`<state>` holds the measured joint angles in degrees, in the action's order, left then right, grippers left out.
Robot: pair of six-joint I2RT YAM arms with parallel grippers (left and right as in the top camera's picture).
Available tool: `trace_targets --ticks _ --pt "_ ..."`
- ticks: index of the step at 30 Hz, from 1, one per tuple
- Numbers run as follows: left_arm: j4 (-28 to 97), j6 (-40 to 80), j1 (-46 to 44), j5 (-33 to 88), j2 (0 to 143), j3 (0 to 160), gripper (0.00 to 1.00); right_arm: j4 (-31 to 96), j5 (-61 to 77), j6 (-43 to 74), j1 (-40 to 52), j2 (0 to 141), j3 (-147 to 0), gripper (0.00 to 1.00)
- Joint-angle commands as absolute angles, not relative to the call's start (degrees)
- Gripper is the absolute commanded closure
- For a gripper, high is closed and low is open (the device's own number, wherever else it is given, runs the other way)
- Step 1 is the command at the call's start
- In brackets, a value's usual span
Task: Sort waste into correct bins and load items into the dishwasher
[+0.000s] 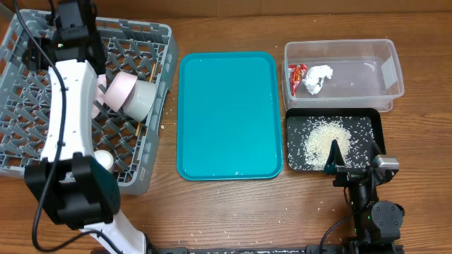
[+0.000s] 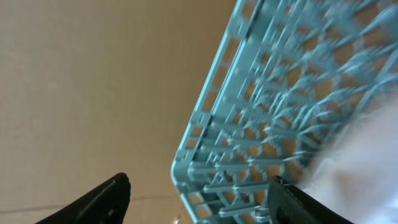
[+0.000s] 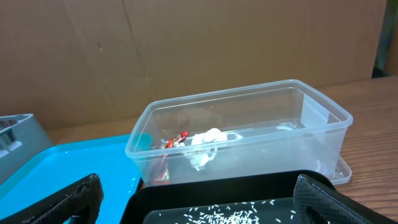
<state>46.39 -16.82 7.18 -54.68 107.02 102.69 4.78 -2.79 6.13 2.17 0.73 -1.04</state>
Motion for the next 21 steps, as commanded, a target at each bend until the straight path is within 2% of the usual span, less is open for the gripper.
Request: trace_targets --ticks 1,2,3,8,12,14,17,19,21 --pt "48.1 -10.4 1.7 -48.3 94.7 103.4 0.25 4.6 -2.7 5.9 1.9 0.3 -0.5 0.0" --pt "50.1 -9.4 -1.0 -43.5 90.5 103.4 0.21 4.6 -2.7 5.9 1.9 0.3 -0.5 0.0" --pt "51.8 -8.0 -2.9 -40.8 87.9 103.4 0.0 4.6 -2.7 5.9 1.9 0.3 -0.5 0.0" --pt "64.9 2.6 -15.9 -27.3 77.5 103.4 0.0 4.6 -2.7 5.9 1.9 0.3 -0.5 0.0" --pt "77.6 4.5 -27.4 -17.6 73.4 103.4 0.0 4.6 -2.7 5.9 1.9 0.3 -0.5 0.0" --pt "79.9 4.6 -29.6 -13.2 73.3 103.4 0.0 4.6 -2.7 5.9 1.9 0.3 -0.5 0.0" --pt "79.9 4.5 -31.2 -0.4 74.3 103.4 0.0 4.6 -2.7 5.9 1.9 0.3 -0.5 0.0" --pt "79.9 4.5 -31.2 -0.2 74.9 103.4 0.0 4.6 -2.7 5.9 1.9 0.3 -0.5 0.0" --pt "82.5 2.8 -31.1 -6.5 75.4 103.4 0.0 4.6 -2.7 5.9 1.9 0.3 -0.5 0.0"
